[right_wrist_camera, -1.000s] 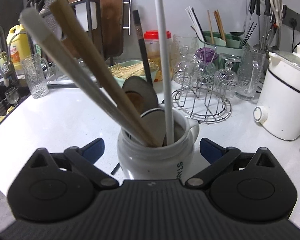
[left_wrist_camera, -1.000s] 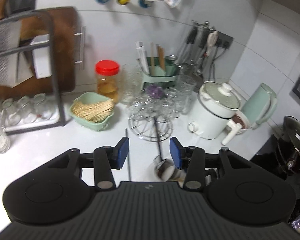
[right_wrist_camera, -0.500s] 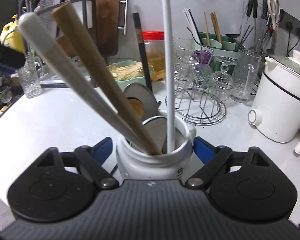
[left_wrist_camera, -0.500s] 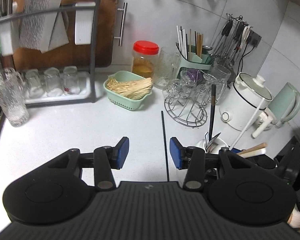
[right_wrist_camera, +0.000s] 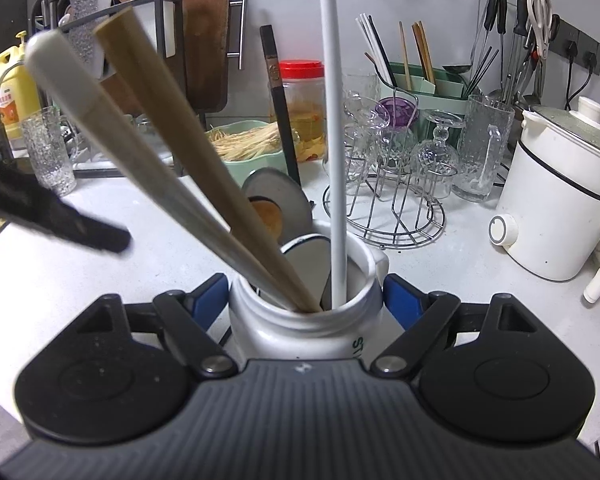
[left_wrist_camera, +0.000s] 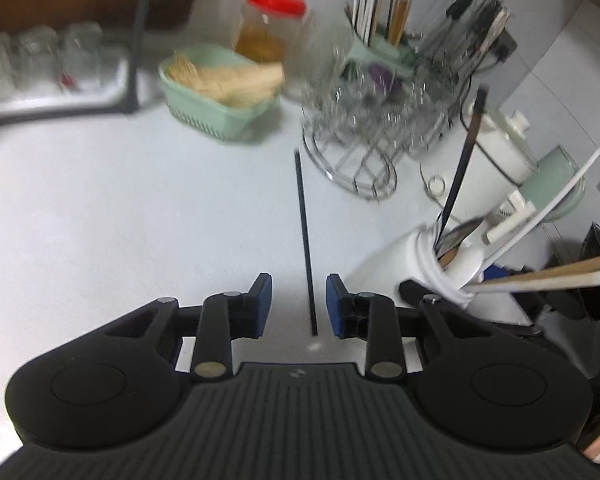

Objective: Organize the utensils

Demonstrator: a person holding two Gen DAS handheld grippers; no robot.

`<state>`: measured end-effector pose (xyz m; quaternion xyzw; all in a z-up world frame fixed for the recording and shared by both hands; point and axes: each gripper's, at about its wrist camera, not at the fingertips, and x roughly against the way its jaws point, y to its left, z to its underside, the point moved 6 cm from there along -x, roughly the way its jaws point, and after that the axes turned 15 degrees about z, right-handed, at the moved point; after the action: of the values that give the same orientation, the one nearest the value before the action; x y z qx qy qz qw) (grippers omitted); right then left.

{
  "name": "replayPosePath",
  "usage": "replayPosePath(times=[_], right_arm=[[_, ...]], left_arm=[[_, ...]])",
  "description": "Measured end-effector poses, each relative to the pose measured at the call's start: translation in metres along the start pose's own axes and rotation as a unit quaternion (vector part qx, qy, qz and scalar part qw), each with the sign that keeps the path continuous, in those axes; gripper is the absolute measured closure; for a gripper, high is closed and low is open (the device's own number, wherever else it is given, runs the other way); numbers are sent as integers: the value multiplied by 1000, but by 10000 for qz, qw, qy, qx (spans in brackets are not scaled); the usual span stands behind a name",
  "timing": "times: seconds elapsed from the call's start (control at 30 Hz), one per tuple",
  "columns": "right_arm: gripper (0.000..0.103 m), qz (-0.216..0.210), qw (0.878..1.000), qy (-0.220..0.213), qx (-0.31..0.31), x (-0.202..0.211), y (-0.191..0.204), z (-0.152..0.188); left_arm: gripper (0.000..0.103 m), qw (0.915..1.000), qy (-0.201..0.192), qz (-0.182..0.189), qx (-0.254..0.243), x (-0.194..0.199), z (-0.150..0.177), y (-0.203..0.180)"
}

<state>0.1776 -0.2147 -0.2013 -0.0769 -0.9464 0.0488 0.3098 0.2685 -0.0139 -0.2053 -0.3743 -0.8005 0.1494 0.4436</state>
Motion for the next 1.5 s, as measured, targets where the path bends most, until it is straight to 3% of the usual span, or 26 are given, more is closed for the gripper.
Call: replayPosePath(times=[0.27,0.33,0.47,0.63,0.87,1.13,1.33,1.5], right_arm=[[17,80,9999,101,15,3,-10,3],[17,83,9999,123,13,4,-12,3],[17,87,9999,139,0,5,-14,4],[17,53,9999,130,15,6,-15,5],[17,-64,10000,17,50,8,-16,7],[17,-196,9996,-19,198,8,-17,6],[17,-314,9991,-39,266,9,-19,7],[17,-423,9985,-28,354,8,-20,7]], left_arm=[[69,9984,557,107,-50,-67,22,7],[74,9976,654,143,163,-80,27,12],[80,9976,683,8,91,-97,34,11],[95,9970,653,-399,-61,-105,31,4],[100,9938,769,-807,-14,-107,28,-1],[103,9927,738,-921,237,-84,46,-5],[103,9926,592,-954,461,-54,65,-8],[102,9960,335,-677,469,-49,68,-13]])
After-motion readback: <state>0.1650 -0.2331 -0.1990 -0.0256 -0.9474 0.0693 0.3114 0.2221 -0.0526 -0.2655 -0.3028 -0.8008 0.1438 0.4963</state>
